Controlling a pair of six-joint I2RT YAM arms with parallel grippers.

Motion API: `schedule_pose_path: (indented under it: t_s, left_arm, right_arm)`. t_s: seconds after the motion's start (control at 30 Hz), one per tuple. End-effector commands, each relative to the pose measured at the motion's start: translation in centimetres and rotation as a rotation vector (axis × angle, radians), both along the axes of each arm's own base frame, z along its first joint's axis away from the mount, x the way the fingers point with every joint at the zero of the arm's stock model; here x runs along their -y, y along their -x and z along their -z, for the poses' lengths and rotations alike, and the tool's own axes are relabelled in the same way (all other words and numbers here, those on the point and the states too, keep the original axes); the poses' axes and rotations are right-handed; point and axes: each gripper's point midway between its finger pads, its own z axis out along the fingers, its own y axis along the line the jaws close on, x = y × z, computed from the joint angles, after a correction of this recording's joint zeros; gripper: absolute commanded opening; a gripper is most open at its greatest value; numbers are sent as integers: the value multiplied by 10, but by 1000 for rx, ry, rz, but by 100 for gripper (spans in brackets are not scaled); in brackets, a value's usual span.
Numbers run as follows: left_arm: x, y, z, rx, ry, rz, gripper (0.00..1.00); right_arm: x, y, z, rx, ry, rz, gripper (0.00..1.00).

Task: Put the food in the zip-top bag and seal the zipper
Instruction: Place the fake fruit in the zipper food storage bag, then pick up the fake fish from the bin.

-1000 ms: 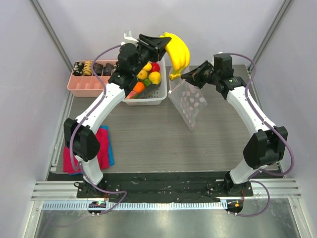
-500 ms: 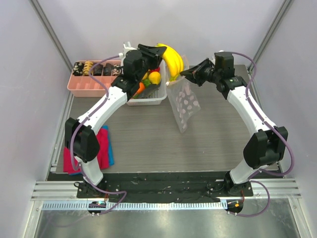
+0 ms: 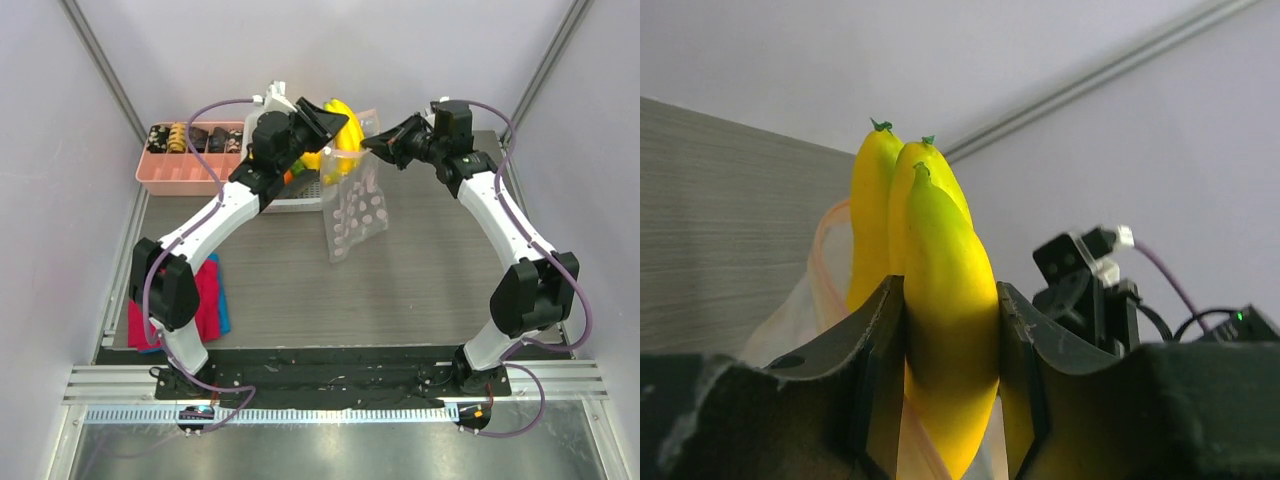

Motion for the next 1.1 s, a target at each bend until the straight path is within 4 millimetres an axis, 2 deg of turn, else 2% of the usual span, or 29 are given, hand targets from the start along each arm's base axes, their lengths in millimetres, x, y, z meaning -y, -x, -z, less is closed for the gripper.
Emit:
schedule_pose_path:
  t_s: [0.0, 0.03, 0.07, 0.13, 0.2, 0.33, 0.37, 0.43, 0.47, 0.5, 0.57, 0.67, 0.83, 0.87, 0.97, 1.03, 1.07]
  left_arm:
    - [5, 38, -48, 230, -103, 132, 39]
    - [5, 40, -50, 251, -119, 144, 43]
    - [5, 42, -50, 255, -130, 151, 56]
    - [0, 49, -66, 311, -157, 163, 73]
    - [-7, 59, -86, 386, -192, 174, 75]
    - [-20, 73, -99, 444, -273, 184, 75]
    - [-21, 76, -96, 439, -297, 192, 75]
    - [-32, 76, -72, 350, -396, 193, 75]
    - [-35, 75, -70, 322, -414, 193, 75]
    - [-40, 76, -47, 230, -455, 218, 77]
    - [-49, 70, -32, 156, -458, 234, 77]
    - [-64, 64, -7, 67, -494, 226, 72]
    - [-80, 58, 9, 56, -598, 196, 74]
    - [-78, 62, 9, 55, -591, 244, 75]
    - [-73, 70, 7, 57, -555, 313, 75]
    - [-63, 87, 0, 72, -487, 387, 76]
    - [-61, 90, 10, 53, -473, 393, 77]
  right_arm:
    - [-5, -2, -44, 152, -41, -46, 1]
    - [-6, -2, -44, 160, -40, -50, 1]
    - [-6, -1, -45, 165, -39, -54, 1]
    - [-7, 3, -45, 177, -32, -69, 1]
    - [-7, 7, -40, 173, -25, -82, 1]
    - [-7, 18, -34, 194, -20, -112, 1]
    - [-8, 21, -28, 188, -20, -121, 1]
    - [-10, 25, -28, 206, -26, -141, 1]
    - [-9, 27, -25, 210, -23, -145, 1]
    - [-10, 28, -25, 217, -23, -153, 1]
    - [-10, 31, -22, 231, -18, -169, 1]
    - [-11, 35, -20, 239, -4, -183, 1]
    - [-5, 49, -28, 294, 72, -205, 1]
    - [-3, 51, -39, 316, 85, -203, 1]
    - [3, 61, -47, 313, 124, -183, 1]
    - [3, 68, -43, 315, 153, -183, 1]
    - [3, 69, -32, 291, 159, -186, 1]
